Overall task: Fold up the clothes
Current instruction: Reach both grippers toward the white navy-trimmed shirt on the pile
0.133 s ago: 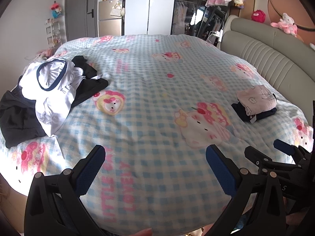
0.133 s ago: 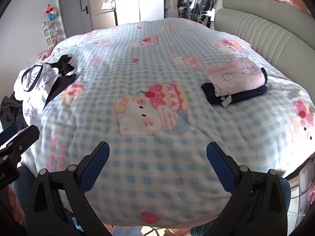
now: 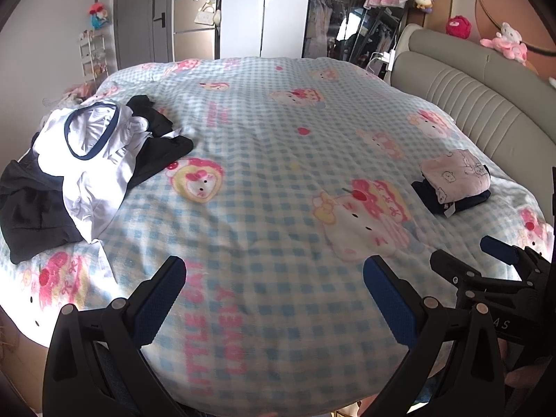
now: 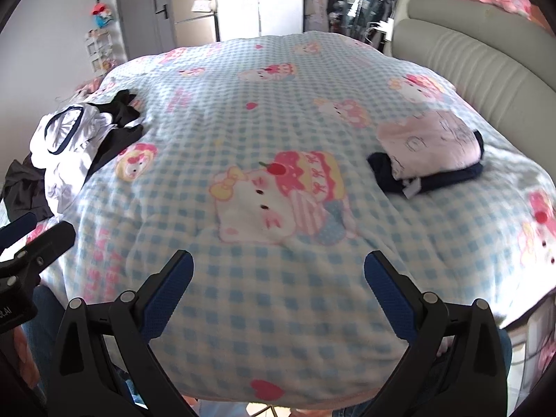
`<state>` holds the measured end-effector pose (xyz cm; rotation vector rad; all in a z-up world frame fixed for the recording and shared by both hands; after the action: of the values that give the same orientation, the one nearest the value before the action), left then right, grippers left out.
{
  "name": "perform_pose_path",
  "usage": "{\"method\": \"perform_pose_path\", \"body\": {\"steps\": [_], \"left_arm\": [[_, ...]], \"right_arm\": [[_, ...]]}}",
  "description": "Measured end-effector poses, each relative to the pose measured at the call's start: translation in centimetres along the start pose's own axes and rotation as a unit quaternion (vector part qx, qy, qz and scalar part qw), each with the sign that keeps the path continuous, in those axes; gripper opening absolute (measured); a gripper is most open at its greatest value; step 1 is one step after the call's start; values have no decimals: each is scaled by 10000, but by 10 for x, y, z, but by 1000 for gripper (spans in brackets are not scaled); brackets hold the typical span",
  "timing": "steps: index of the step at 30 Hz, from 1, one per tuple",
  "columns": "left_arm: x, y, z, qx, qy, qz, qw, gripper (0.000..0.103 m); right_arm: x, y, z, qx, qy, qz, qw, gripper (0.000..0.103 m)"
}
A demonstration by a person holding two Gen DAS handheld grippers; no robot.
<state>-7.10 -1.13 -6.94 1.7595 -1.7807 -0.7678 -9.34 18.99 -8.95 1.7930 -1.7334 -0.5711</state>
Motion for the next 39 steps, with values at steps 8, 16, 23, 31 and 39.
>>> {"method": "perform_pose_path", "body": {"steps": [8, 16, 23, 31, 39], "left_arm": [[87, 7, 4, 10, 189, -415, 9990, 103], [245, -11, 43, 217, 865, -1698, 9814, 97], [329, -19, 94, 452, 1041, -2412, 9638, 72], [339, -21, 154, 868, 320, -2196, 9712, 67], [321, -15, 160, 843, -412, -2181, 9714, 6]], "right_arm": [[80, 10, 37, 419, 356, -636, 9965, 100], [190, 16, 88, 848, 931, -1111, 9858, 91], [294, 19, 136, 1223, 1503, -1468, 9700, 80], [403, -22, 197, 1877, 1958, -2028, 9409, 74], [439, -30, 219, 2023, 2207, -2089, 9310, 7]]}}
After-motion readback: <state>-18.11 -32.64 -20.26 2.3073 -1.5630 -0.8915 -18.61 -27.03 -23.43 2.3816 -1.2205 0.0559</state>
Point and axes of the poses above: each gripper's, at about its wrist camera, not at the fingertips, and z roughly the way its jaws point, x to its left, y to its top, the point moved 10 cm from there along z, roughly the way its jaws point, and after that the axes turned 5 degrees about z, right-handed, at the moved point
